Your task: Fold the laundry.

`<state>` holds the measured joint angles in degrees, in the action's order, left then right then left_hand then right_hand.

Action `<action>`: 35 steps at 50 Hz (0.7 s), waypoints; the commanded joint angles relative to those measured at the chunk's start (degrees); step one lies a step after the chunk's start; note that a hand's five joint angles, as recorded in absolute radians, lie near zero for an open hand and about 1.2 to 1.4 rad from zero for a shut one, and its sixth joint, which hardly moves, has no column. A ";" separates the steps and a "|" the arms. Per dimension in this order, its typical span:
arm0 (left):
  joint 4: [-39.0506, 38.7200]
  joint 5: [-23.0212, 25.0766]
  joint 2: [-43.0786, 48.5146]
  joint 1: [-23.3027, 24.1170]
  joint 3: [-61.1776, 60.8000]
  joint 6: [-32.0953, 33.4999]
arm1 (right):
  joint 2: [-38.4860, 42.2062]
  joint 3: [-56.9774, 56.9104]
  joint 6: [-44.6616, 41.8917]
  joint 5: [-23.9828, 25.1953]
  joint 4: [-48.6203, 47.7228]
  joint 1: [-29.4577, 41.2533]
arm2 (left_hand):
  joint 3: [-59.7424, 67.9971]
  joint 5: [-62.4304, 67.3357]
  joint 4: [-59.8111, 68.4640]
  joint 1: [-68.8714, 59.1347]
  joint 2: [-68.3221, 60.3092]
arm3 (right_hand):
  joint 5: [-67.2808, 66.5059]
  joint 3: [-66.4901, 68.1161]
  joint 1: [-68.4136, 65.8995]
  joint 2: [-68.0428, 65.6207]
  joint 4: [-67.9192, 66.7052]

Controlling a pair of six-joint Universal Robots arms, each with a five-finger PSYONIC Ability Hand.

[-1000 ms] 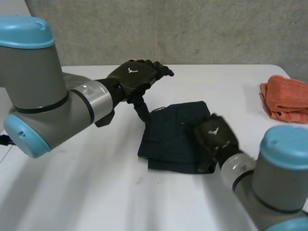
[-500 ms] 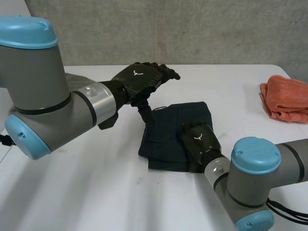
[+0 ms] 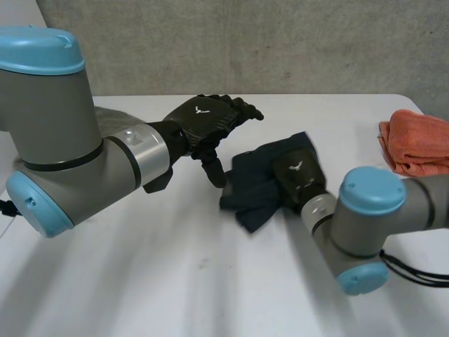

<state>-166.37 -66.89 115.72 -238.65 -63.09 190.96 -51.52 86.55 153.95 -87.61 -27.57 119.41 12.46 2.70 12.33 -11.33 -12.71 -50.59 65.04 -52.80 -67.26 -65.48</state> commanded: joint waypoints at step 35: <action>-0.09 -0.26 -0.14 0.03 -1.24 -1.82 | 18.64 -57.45 5.13 31.26 4.02 -37.14 | -0.22 -0.46 -0.09 -0.90 0.48 | -19.41 14.96 -27.20 -12.74 -14.52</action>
<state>-166.45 -67.15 115.43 -238.72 -64.25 190.61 -38.27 33.75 158.67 -59.42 -23.86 85.92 12.46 2.70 12.33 -11.33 -12.68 -52.84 65.50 -54.35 -67.26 -67.57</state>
